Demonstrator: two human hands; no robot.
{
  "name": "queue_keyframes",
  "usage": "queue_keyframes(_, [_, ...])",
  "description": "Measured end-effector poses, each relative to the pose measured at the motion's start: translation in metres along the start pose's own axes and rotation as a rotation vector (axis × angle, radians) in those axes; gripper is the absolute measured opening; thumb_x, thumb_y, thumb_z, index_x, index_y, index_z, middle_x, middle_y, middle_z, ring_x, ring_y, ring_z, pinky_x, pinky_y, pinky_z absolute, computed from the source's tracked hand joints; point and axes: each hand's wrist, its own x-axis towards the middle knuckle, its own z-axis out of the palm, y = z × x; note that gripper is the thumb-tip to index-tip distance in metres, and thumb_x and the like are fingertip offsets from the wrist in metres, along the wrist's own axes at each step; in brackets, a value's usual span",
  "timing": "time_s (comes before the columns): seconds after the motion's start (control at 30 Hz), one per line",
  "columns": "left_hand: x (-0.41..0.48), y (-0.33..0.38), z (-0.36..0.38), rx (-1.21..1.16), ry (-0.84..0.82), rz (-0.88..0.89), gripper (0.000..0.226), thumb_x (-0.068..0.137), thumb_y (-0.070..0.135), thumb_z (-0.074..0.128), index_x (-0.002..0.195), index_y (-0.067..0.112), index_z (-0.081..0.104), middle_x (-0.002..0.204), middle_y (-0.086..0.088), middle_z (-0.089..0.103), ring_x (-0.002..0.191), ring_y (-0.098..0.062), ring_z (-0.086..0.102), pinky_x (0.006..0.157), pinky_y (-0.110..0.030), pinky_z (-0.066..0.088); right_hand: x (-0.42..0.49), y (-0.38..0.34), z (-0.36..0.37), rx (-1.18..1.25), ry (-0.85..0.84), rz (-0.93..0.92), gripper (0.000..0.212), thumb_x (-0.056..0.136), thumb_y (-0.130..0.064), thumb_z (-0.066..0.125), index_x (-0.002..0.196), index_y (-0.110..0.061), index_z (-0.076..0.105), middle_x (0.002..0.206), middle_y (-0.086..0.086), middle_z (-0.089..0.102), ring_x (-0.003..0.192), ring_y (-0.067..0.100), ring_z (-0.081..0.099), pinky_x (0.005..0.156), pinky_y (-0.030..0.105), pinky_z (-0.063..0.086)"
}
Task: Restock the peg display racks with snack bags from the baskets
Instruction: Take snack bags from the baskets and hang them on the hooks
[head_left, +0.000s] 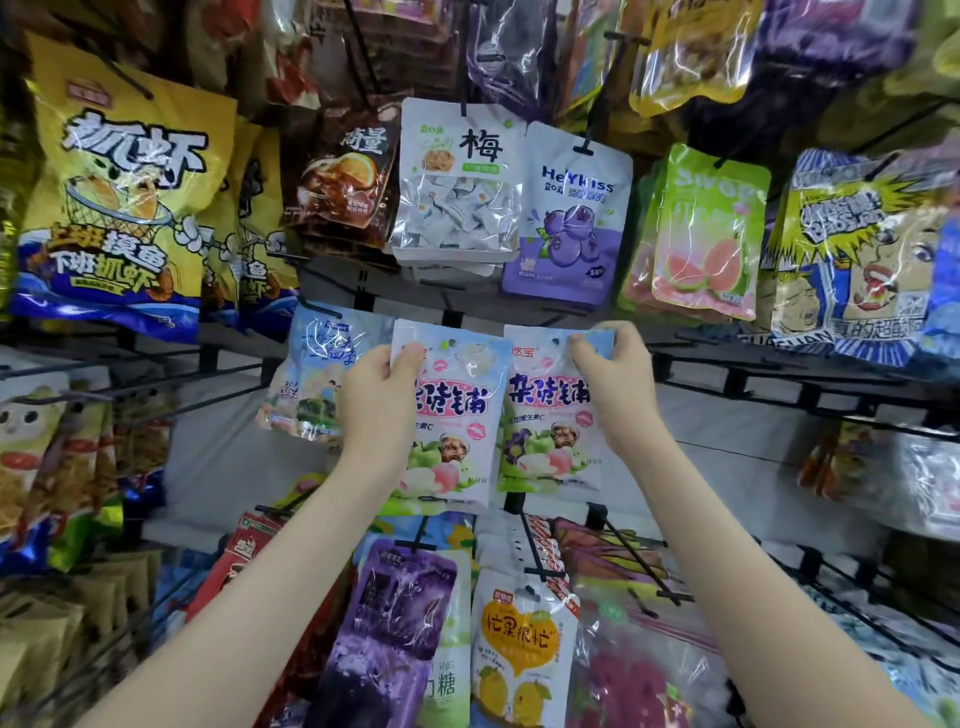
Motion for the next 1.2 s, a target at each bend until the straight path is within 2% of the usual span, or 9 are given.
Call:
queue_keyframes(0.1, [0.003, -0.002, 0.002, 0.063, 0.038, 0.021, 0.046, 0.094, 0.028, 0.054, 0.061, 0.018, 0.024, 0.058, 0.002, 0.024, 0.057, -0.018, 0.021, 0.061, -0.034, 0.02, -0.006, 0.004, 0.003, -0.041, 0.001, -0.131, 0.019, 0.093, -0.006, 0.054, 0.104, -0.013, 0.04, 0.09, -0.011, 0.044, 0.06, -0.012, 0.044, 0.048, 0.008, 0.036])
queue_keyframes(0.23, [-0.001, 0.001, 0.003, 0.077, 0.03, 0.068, 0.046, 0.096, 0.025, 0.053, 0.061, 0.017, 0.025, 0.057, 0.002, 0.024, 0.055, -0.018, 0.02, 0.059, -0.033, 0.019, -0.003, 0.025, 0.009, -0.091, -0.043, -0.149, 0.019, 0.095, -0.003, 0.05, 0.101, -0.02, 0.057, 0.098, -0.016, 0.06, 0.087, -0.013, 0.053, 0.074, 0.003, 0.04])
queue_keyframes(0.33, [-0.001, 0.001, 0.001, 0.051, -0.011, 0.034, 0.046, 0.096, 0.026, 0.054, 0.062, 0.018, 0.024, 0.058, 0.003, 0.023, 0.054, -0.015, 0.019, 0.057, -0.032, 0.018, 0.012, 0.043, 0.015, -0.151, -0.105, -0.055, 0.028, 0.094, 0.0, 0.049, 0.113, -0.016, 0.063, 0.113, -0.006, 0.063, 0.109, 0.008, 0.057, 0.096, 0.019, 0.042])
queue_keyframes(0.47, [0.005, -0.002, -0.004, -0.039, -0.078, -0.04, 0.044, 0.096, 0.027, 0.055, 0.064, 0.005, 0.035, 0.061, -0.002, 0.031, 0.058, -0.014, 0.027, 0.06, -0.03, 0.022, 0.031, 0.068, 0.027, -0.412, -0.207, 0.063, 0.045, 0.091, -0.001, 0.051, 0.133, -0.016, 0.055, 0.131, 0.012, 0.044, 0.12, 0.024, 0.045, 0.098, 0.022, 0.033])
queue_keyframes(0.57, [0.002, -0.005, -0.008, -0.034, -0.125, -0.035, 0.044, 0.096, 0.03, 0.056, 0.064, 0.004, 0.039, 0.06, -0.001, 0.036, 0.061, -0.014, 0.032, 0.063, -0.031, 0.025, 0.032, 0.072, 0.034, -0.532, -0.12, 0.13, 0.042, 0.091, -0.01, 0.052, 0.132, -0.021, 0.057, 0.14, 0.014, 0.033, 0.129, 0.032, 0.031, 0.108, 0.041, 0.033])
queue_keyframes(0.67, [0.0, -0.013, -0.011, -0.035, -0.184, -0.007, 0.051, 0.089, 0.043, 0.056, 0.082, -0.008, 0.054, 0.075, -0.005, 0.051, 0.073, -0.013, 0.044, 0.072, -0.033, 0.034, 0.013, 0.056, 0.027, -0.384, 0.05, 0.106, 0.023, 0.091, -0.013, 0.05, 0.106, -0.01, 0.067, 0.118, 0.014, 0.052, 0.109, 0.03, 0.049, 0.092, 0.037, 0.043])
queue_keyframes(0.77, [-0.005, -0.012, -0.011, -0.057, -0.232, 0.011, 0.057, 0.078, 0.053, 0.056, 0.083, -0.005, 0.057, 0.08, -0.001, 0.049, 0.075, -0.012, 0.042, 0.071, -0.033, 0.033, -0.018, 0.034, 0.018, -0.058, 0.016, 0.133, 0.028, 0.092, -0.021, 0.049, 0.083, 0.002, 0.062, 0.077, 0.01, 0.063, 0.074, 0.021, 0.055, 0.068, 0.032, 0.043])
queue_keyframes(0.97, [-0.019, -0.012, 0.008, -0.044, -0.252, 0.055, 0.049, 0.088, 0.039, 0.058, 0.071, -0.002, 0.039, 0.068, -0.005, 0.038, 0.065, -0.017, 0.033, 0.065, -0.033, 0.026, -0.042, -0.011, 0.009, 0.153, -0.358, 0.13, 0.026, 0.086, -0.039, 0.064, 0.086, -0.014, 0.072, 0.091, 0.005, 0.07, 0.084, 0.019, 0.063, 0.076, 0.035, 0.048])
queue_keyframes(1.2, [-0.02, -0.005, 0.038, -0.092, -0.247, 0.023, 0.042, 0.093, 0.026, 0.059, 0.06, 0.019, 0.034, 0.052, 0.012, 0.031, 0.055, -0.011, 0.028, 0.054, -0.029, 0.023, -0.031, -0.024, -0.002, 0.067, -0.318, 0.122, 0.007, 0.087, -0.007, 0.066, 0.081, -0.01, 0.069, 0.07, 0.003, 0.068, 0.06, 0.013, 0.063, 0.057, 0.023, 0.051])
